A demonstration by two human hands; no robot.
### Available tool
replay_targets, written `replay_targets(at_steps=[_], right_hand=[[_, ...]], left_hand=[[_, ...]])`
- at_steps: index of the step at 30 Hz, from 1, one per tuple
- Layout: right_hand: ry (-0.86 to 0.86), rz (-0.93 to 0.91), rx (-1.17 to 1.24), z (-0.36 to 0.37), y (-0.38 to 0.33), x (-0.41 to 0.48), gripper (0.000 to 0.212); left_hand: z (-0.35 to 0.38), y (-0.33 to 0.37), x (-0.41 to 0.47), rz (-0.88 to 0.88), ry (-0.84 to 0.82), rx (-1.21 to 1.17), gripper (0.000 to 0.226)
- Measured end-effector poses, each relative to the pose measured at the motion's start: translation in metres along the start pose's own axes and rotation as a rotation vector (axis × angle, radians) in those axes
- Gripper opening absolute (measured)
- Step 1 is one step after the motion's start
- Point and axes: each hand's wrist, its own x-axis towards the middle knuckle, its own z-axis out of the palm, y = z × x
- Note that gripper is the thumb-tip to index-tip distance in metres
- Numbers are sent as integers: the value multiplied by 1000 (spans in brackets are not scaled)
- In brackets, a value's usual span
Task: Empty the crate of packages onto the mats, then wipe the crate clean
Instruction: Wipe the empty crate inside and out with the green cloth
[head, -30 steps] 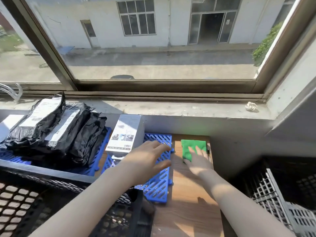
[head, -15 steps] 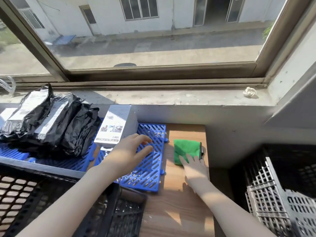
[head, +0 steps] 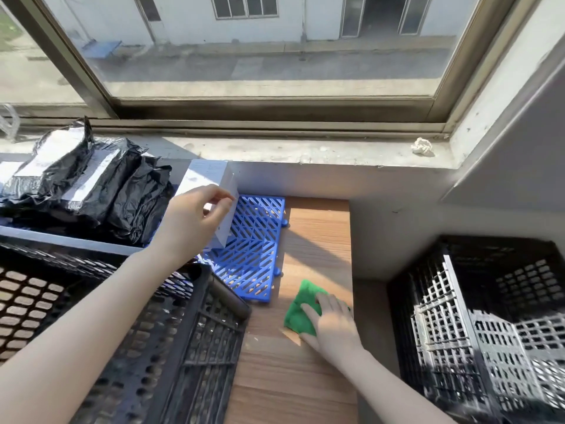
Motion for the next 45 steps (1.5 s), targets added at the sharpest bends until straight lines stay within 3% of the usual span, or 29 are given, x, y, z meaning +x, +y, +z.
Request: replay_targets(at_steps=[3,8,17,22,24,27,32,36,40,43,45], right_hand=[[-64,30,-23,13,9,-2,76],[-151,140,82,27,-2,-17,78],[-1,134,131,45,-41,-101,67],[-75,310,586,38,-74,-145,30],[29,385,721,23,-96,-160,31],[218,423,932,-13,-135,-190,40],[406,310,1035,-63,-192,-240,56],[430,140,1072,-90,-233,-268,62],[455,-65,968,-120,-259,-273,47],[449,-110,681,-144,-271,-275,45],[438,-201,770,-151,-286,-278,43]], left_hand=[[-18,-5,-23,-5,15,17,13],[-39,-32,-63,125,82,212,16],[-61,-66,-123,143,87,196,36],[-89,-81,-177,149,61,117,44],[-108,-93,-204,152,69,97,43],[-138,-110,-247,155,101,64,23],[-173,-139,-314,83,142,-25,16],[-191,-159,-352,69,153,-28,9],[-206,-179,-382,19,209,-22,17],[-210,-194,-396,-2,235,-7,24],[-208,-205,-401,15,248,48,14]])
